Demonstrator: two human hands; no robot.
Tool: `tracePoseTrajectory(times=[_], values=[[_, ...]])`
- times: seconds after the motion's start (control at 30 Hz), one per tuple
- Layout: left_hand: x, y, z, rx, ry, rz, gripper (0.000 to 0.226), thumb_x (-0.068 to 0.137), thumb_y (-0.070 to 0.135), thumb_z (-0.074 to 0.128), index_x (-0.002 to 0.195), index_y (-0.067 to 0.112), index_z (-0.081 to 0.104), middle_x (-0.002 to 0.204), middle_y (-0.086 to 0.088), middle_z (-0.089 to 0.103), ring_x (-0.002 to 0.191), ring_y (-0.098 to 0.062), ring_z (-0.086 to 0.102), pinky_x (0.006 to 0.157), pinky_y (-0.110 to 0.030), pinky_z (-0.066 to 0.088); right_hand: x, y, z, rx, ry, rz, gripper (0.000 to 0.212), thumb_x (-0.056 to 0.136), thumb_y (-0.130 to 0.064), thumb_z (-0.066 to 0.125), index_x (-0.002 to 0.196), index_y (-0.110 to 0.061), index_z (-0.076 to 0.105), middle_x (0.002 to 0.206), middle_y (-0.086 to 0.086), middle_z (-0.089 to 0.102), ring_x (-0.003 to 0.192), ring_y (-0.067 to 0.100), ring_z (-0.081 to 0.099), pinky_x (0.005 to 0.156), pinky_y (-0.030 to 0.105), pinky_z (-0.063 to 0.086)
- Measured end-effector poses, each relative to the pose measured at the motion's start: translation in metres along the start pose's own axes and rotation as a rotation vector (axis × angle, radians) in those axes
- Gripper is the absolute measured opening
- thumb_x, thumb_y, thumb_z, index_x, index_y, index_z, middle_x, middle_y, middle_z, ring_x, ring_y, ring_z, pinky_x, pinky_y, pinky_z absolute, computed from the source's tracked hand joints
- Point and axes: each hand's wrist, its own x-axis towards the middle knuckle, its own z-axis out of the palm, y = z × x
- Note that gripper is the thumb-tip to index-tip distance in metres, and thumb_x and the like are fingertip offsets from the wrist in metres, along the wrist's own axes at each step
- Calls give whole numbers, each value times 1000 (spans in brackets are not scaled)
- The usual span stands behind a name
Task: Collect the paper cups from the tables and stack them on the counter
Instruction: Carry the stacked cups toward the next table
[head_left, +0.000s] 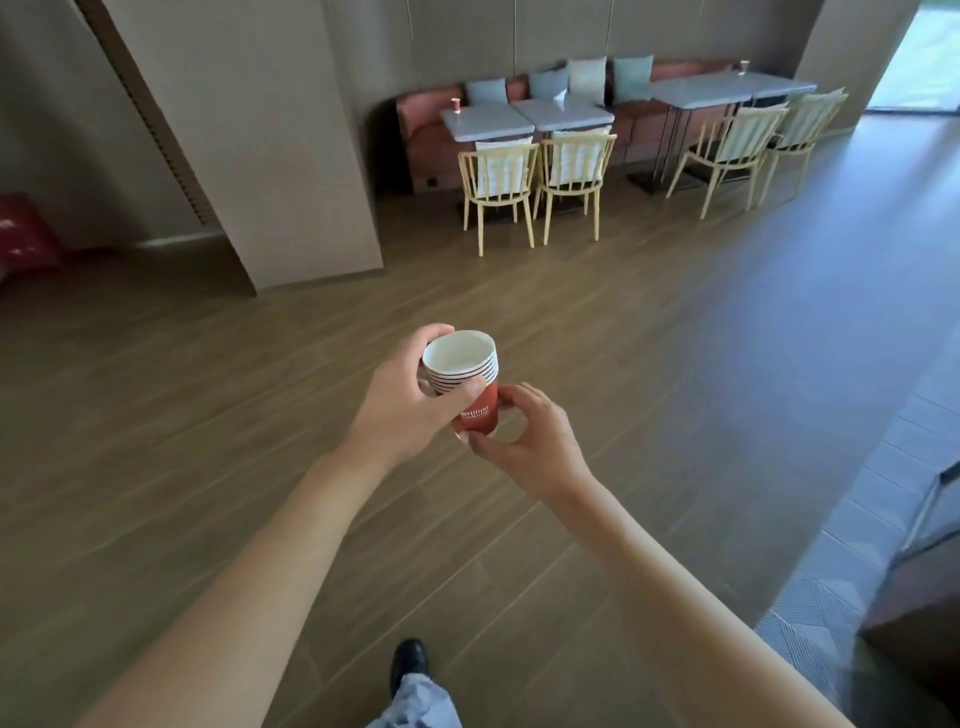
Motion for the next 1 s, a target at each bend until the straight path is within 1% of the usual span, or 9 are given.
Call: tracePoseTrajectory(times=[0.1,0.2,0.27,0.37,0.47,0.6,0.7,0.87,1.0], values=[[27,-9,7,-13,-27,2,65,80,53,80,139,41,57,131,19,65,105,-8,69,90,-23,58,22,13,1,-12,3,17,51,71,-41,92,113,-21,74,105,-8,70,106,12,63,96,31,50],[59,-22,15,-35,-48,14,63,81,51,79,139,40,58,131,19,65,105,-5,67,84,-14,54,47,26,3,-44,26,50,49,71,-41,92,113,-23,74,104,-12,69,106,9,62,95,27,48],[83,-32,20,-55,-72,19,65,80,55,77,140,41,57,132,21,65,106,-1,66,82,-9,51,67,36,5,-57,42,74,47,71,-41,90,113,-26,74,104,-15,68,108,6,61,94,24,47],[126,-47,25,-101,-116,28,65,80,61,73,140,44,55,131,26,63,106,2,64,81,-7,49,102,50,8,-89,81,112,47,71,-42,90,113,-27,73,105,-15,68,108,6,60,94,23,47],[172,-63,23,-150,-147,20,62,81,64,72,138,46,55,125,31,64,103,0,65,80,-7,48,144,57,16,-119,115,146,47,71,-40,92,112,-26,74,104,-14,68,106,8,61,93,23,47],[234,-86,4,-183,-162,4,67,77,70,71,138,48,55,123,29,65,98,-3,66,77,-7,48,208,56,35,-153,112,151,46,70,-41,90,109,-24,75,101,-11,69,104,9,62,91,25,49],[278,-109,-19,-210,-159,-5,69,74,71,72,137,46,57,119,23,69,92,-6,68,74,-8,49,258,54,57,-177,104,142,42,71,-37,92,107,-22,76,100,-10,69,103,11,62,92,26,49],[335,-150,-53,-234,-111,-6,67,76,73,72,136,48,58,123,28,67,99,0,67,77,-7,49,328,52,94,-192,73,106,40,71,-36,92,105,-23,76,97,-12,67,100,11,62,85,26,49],[368,-177,-70,-250,-89,-28,65,76,74,73,135,51,58,124,28,67,101,1,67,78,-8,49,369,57,118,-192,43,89,40,69,-44,87,102,-25,75,97,-12,67,99,8,62,83,22,48]])
